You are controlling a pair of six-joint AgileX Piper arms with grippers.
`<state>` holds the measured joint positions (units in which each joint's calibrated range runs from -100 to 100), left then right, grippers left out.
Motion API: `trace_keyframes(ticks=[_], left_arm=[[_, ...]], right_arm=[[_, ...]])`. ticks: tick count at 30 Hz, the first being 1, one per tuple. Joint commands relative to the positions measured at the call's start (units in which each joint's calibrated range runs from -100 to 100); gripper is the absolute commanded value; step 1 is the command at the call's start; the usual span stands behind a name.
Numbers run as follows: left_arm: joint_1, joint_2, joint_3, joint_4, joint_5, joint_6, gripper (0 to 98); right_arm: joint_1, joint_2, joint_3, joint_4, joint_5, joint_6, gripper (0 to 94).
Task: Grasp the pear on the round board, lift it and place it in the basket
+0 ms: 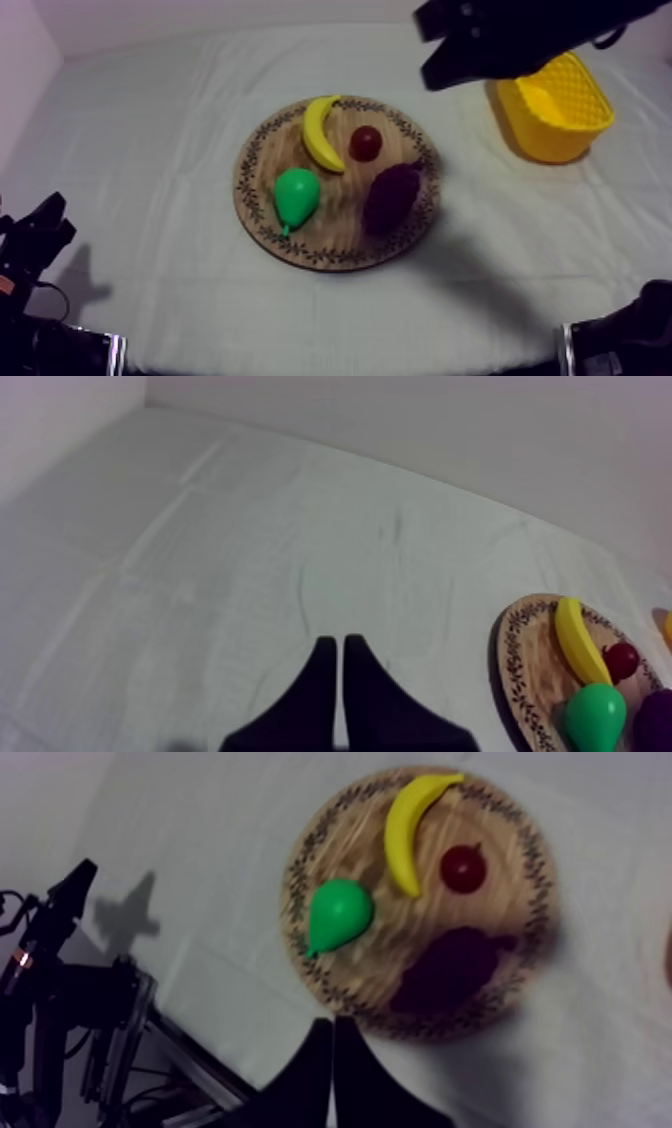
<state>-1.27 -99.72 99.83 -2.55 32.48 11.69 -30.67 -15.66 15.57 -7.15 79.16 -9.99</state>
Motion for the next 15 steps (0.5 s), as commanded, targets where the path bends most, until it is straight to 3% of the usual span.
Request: trace_keyframes(ticks=[1, 10, 15], left_arm=[[0.0, 0.0, -0.1, -0.01, 0.0, 0.0, 0.1], [0.0, 0.0, -0.1, -0.01, 0.0, 0.0, 0.1], [0.0, 0.0, -0.1, -0.01, 0.0, 0.0, 0.1]], right_arm=[[-1.1, 3.9, -0.6, -0.2, 0.1, -0.8, 0.3], [-0.5, 16.6, -6.4, -2.5, 1.4, -1.7, 2.6], [0.6, 23.8, -10.7, -3.8, 1.7, -2.2, 13.6]])
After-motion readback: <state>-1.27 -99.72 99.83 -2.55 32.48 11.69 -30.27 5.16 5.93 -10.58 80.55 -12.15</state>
